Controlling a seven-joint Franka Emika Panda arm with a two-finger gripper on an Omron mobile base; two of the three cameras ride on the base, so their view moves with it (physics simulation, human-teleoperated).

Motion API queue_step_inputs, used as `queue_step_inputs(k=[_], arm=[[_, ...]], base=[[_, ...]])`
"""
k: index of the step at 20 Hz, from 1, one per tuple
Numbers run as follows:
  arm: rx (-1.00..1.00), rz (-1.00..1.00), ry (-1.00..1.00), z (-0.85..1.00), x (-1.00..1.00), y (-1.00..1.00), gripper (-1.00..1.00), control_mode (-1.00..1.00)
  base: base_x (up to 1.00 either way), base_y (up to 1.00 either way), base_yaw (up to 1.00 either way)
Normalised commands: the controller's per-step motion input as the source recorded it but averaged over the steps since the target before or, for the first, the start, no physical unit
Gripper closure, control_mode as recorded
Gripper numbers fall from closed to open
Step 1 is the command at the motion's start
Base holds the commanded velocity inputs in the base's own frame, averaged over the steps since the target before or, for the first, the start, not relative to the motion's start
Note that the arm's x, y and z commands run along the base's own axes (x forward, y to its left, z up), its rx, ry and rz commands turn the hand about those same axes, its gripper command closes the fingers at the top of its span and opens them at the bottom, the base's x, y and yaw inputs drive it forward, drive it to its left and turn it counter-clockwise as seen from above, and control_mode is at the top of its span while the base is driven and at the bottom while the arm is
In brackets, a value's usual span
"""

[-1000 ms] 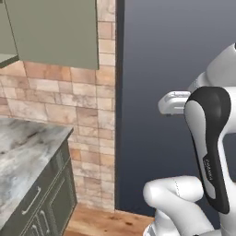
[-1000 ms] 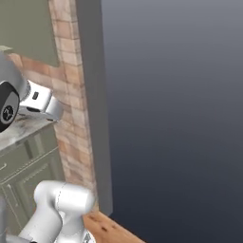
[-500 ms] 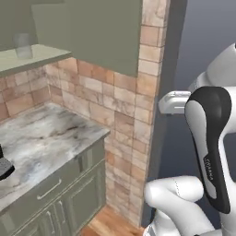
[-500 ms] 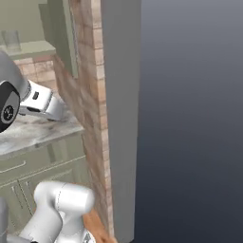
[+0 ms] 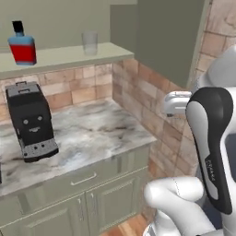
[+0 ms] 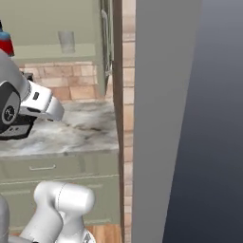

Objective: There is a bowl on the dining counter. Grab a lemon wedge from the fridge and place it in the bowl. Then get the liquor bottle and glass cup from the cabinet and place them next to the bowl.

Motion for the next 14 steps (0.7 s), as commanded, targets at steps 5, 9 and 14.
queue_step_inputs(k=[5,9,14], arm=[[0.00,0.00,0.00,0.00,0.00,0.00,-1.00,1.00],[0.00,0.00,0.00,0.00,0.00,0.00,-1.00,1.00],[0.00,0.00,0.00,0.00,0.00,0.00,-1.00,1.00]], base=[[0.71,-0.06,0.64],[0.62,-0.04,0.60],[0.60,0.00,0.52]])
